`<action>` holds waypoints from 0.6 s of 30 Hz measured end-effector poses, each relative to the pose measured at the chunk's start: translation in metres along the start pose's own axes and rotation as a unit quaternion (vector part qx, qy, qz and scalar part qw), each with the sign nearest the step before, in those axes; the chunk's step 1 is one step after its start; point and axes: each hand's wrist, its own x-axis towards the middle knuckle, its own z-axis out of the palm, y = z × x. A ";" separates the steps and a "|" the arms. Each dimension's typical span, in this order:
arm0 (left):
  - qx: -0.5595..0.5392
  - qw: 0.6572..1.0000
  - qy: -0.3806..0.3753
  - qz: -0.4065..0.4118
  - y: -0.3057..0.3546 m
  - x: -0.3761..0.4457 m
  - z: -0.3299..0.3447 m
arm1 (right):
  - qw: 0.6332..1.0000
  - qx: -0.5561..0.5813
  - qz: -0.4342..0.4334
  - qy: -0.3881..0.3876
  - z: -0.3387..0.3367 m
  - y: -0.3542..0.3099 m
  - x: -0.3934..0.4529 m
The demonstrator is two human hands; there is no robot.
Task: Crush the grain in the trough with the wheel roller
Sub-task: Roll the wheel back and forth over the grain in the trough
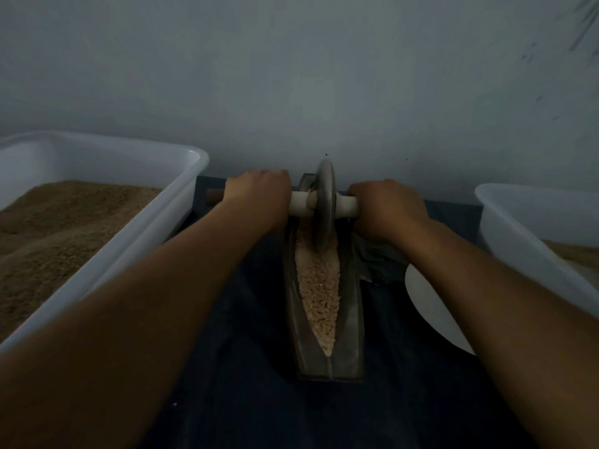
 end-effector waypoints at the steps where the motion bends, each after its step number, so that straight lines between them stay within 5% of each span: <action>1: 0.005 1.000 0.000 -0.002 0.000 0.001 0.000 | 1.000 0.005 0.007 -0.011 0.000 0.000 0.002; 18: 0.078 0.991 0.107 0.034 0.008 -0.117 -0.002 | 0.985 0.033 -0.031 0.165 -0.019 -0.029 -0.125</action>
